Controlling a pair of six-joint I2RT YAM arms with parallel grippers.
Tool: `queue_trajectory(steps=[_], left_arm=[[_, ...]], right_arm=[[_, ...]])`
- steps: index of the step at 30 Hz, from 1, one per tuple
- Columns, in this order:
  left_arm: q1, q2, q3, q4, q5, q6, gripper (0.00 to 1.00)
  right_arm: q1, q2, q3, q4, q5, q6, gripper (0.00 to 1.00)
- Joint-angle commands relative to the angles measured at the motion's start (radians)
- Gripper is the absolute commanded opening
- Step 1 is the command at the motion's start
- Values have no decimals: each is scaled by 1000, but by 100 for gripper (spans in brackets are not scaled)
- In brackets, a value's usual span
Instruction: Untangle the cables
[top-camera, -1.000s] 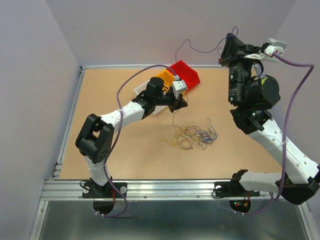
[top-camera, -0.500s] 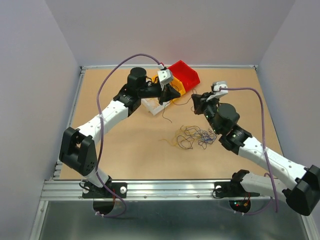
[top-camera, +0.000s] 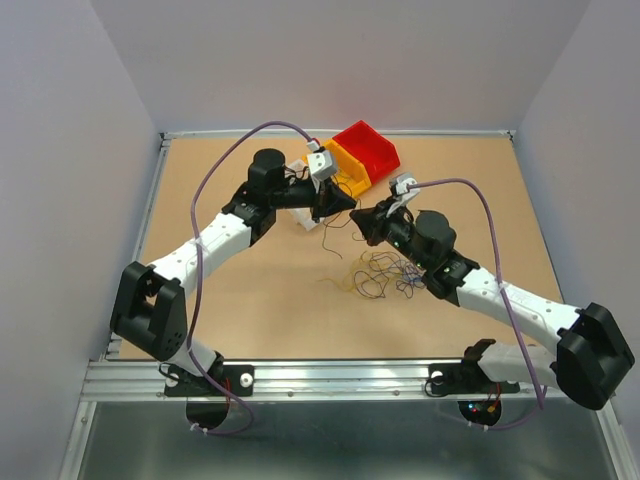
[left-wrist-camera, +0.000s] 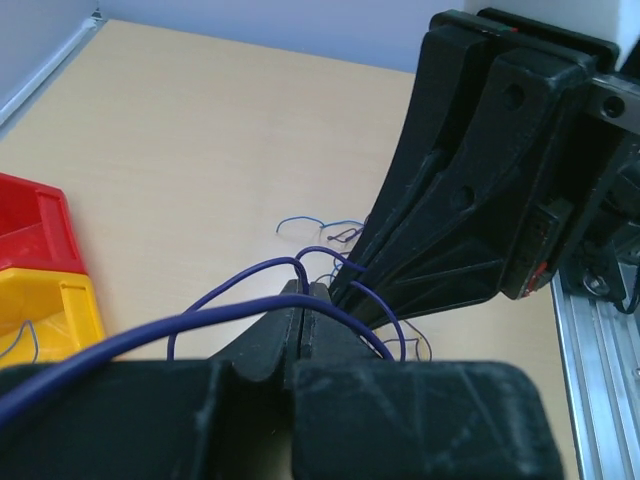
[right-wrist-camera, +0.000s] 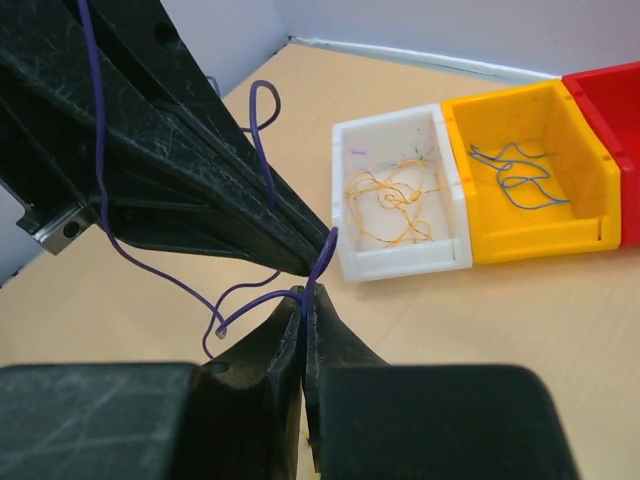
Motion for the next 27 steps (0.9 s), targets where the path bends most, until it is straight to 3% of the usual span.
queue_trajectory(steps=[1, 8, 13, 27], left_arm=[[-4, -96, -63, 178, 25, -41, 0], [-2, -98, -113, 293, 38, -139, 0], [-1, -79, -121, 336, 48, -176, 0], [-1, -96, -139, 399, 104, -263, 0]], right_arm=[[2, -24, -57, 192, -73, 37, 7], [2, -18, -91, 291, -108, 60, 14], [2, -1, -102, 360, -189, 71, 34], [2, 60, -70, 377, -139, 80, 37]])
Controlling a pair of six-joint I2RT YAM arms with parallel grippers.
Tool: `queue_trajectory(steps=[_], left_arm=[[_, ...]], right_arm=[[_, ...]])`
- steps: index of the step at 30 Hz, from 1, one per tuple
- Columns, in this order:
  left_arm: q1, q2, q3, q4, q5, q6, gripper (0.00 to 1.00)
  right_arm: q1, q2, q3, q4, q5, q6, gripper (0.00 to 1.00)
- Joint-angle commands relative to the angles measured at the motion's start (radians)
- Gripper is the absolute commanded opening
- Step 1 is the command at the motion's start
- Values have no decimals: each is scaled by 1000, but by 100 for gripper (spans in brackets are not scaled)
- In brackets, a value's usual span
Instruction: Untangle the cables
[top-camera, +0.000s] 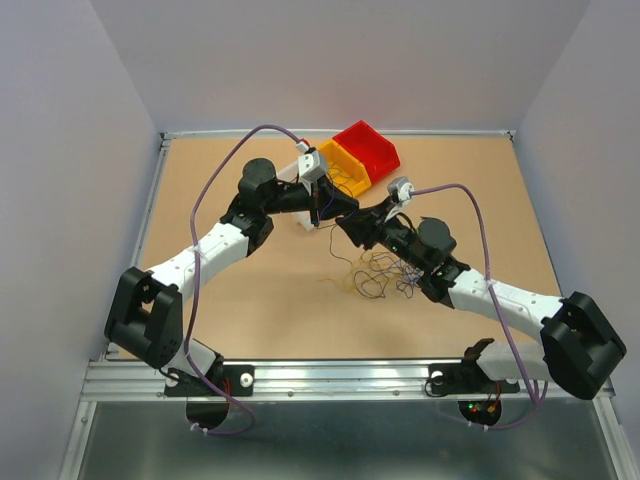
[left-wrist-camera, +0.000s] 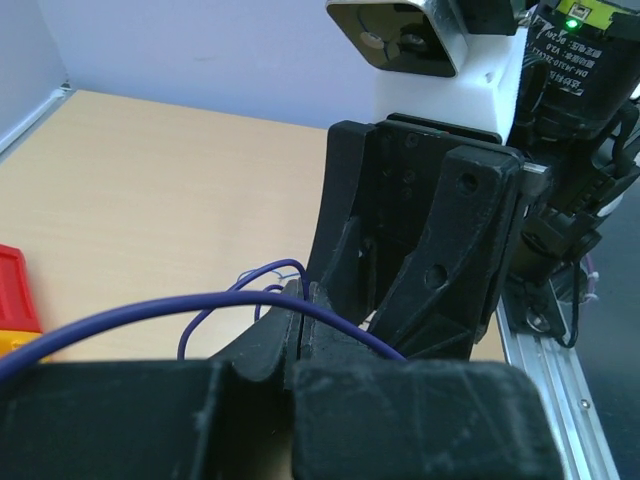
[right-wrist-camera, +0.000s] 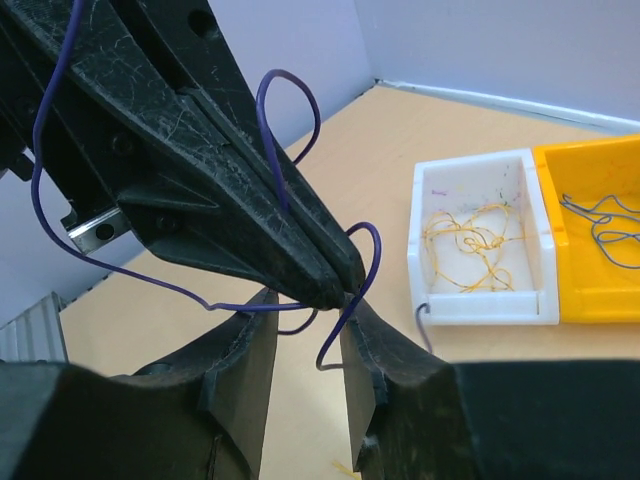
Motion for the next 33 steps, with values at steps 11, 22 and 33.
queue_trajectory(steps=[11, 22, 33], left_arm=[[0, -8, -15, 121, 76, -77, 6], [-1, 4, 47, -121, -182, 98, 71], [2, 207, 235, -350, -266, 178, 72]], right_arm=[[4, -47, -30, 128, 43, 2, 0], [-10, -156, 39, -135, 752, -24, 1], [-217, -98, 260, -336, 712, -38, 1]])
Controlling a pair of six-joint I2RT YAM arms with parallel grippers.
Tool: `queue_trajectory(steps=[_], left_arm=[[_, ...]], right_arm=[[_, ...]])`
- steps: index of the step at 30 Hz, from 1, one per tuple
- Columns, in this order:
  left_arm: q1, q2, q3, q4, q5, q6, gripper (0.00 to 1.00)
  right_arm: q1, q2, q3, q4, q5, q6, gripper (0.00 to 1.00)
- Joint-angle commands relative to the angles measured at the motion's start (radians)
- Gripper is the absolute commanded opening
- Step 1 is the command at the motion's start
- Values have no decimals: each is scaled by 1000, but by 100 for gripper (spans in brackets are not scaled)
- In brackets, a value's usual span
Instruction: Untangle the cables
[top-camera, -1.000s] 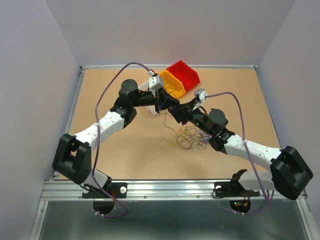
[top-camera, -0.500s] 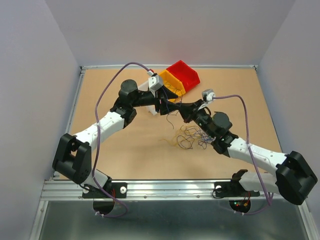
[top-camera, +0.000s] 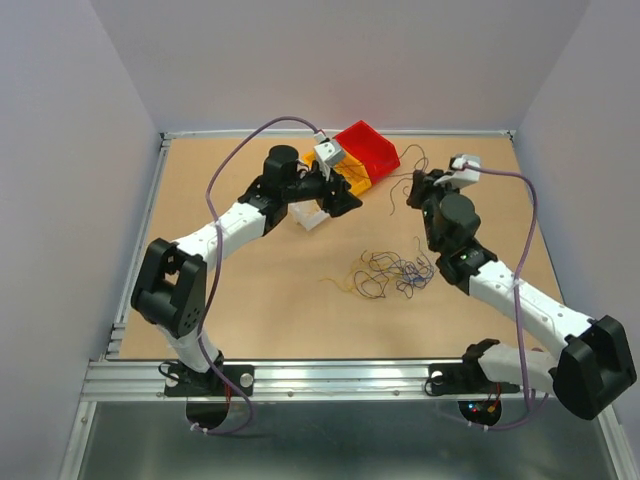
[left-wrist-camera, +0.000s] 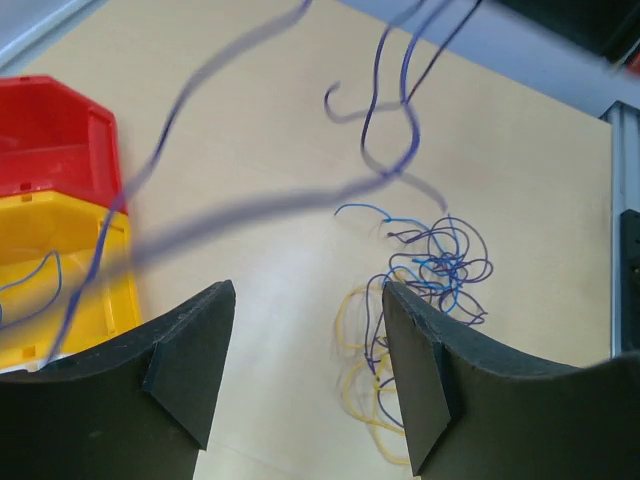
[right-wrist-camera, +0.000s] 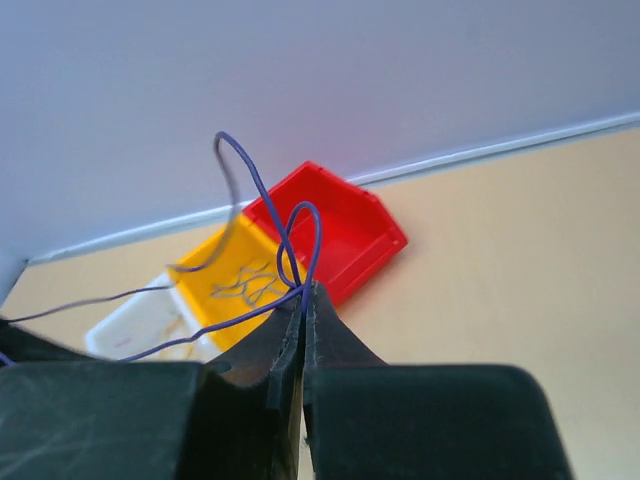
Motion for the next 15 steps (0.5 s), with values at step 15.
queue_trajectory(steps=[15], left_arm=[[1, 160, 205, -242, 56, 159, 76]], right_arm=[[-263, 430, 615, -227, -291, 36, 0]])
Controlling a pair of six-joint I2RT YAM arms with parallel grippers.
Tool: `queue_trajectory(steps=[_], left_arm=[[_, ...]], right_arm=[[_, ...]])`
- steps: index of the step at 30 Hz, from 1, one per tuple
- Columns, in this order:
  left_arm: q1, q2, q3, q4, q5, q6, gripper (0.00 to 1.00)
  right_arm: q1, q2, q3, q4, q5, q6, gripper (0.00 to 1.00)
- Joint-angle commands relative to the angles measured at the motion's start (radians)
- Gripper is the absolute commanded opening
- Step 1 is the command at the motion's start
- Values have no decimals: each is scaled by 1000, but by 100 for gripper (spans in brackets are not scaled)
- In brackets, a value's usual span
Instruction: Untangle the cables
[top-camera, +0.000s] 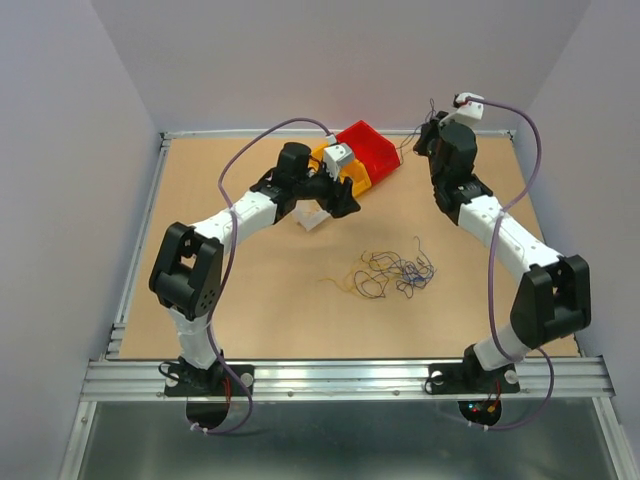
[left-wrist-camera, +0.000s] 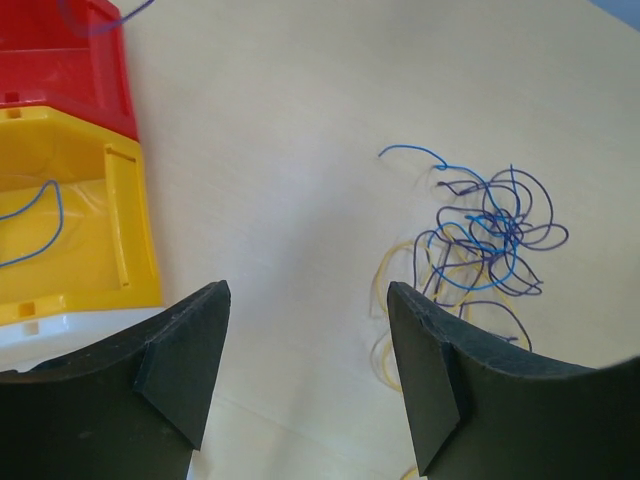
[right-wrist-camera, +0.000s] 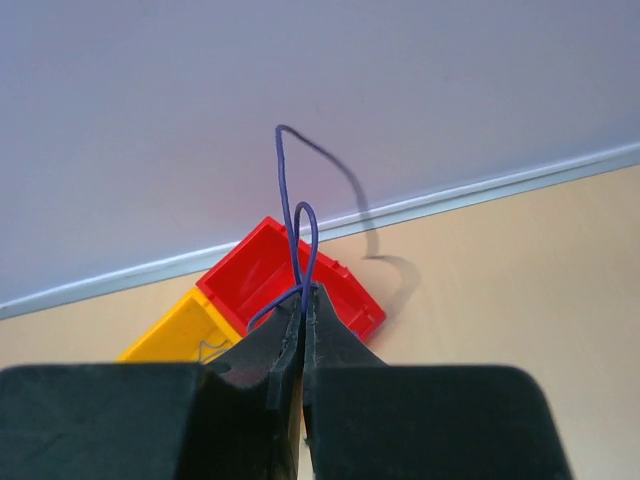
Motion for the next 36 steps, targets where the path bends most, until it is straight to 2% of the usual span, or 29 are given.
queue_trajectory(steps=[1, 4, 9, 14, 20, 27, 33, 36], left_arm=[[-1, 2, 61, -45, 167, 72, 76], [4, -20, 38, -7, 213, 63, 76], [54, -85, -31, 112, 198, -28, 76], [137, -128, -74, 208, 124, -138, 76], [199, -152, -115, 295, 78, -198, 76], [214, -177, -137, 318, 32, -186, 76], [214, -182, -141, 323, 8, -178, 76], [214, -176, -137, 321, 1, -175, 76]], right_arm=[[-2, 74, 145, -31, -117, 5, 1], [-3, 142, 216, -56, -130, 0, 1], [-14, 262, 355, -125, -151, -20, 1], [-17, 367, 467, -145, -179, -11, 1], [-17, 503, 581, -146, -165, -20, 0], [-25, 578, 610, -197, -108, -27, 1], [-22, 588, 555, -208, -272, -44, 1], [4, 595, 547, -215, -314, -105, 0]])
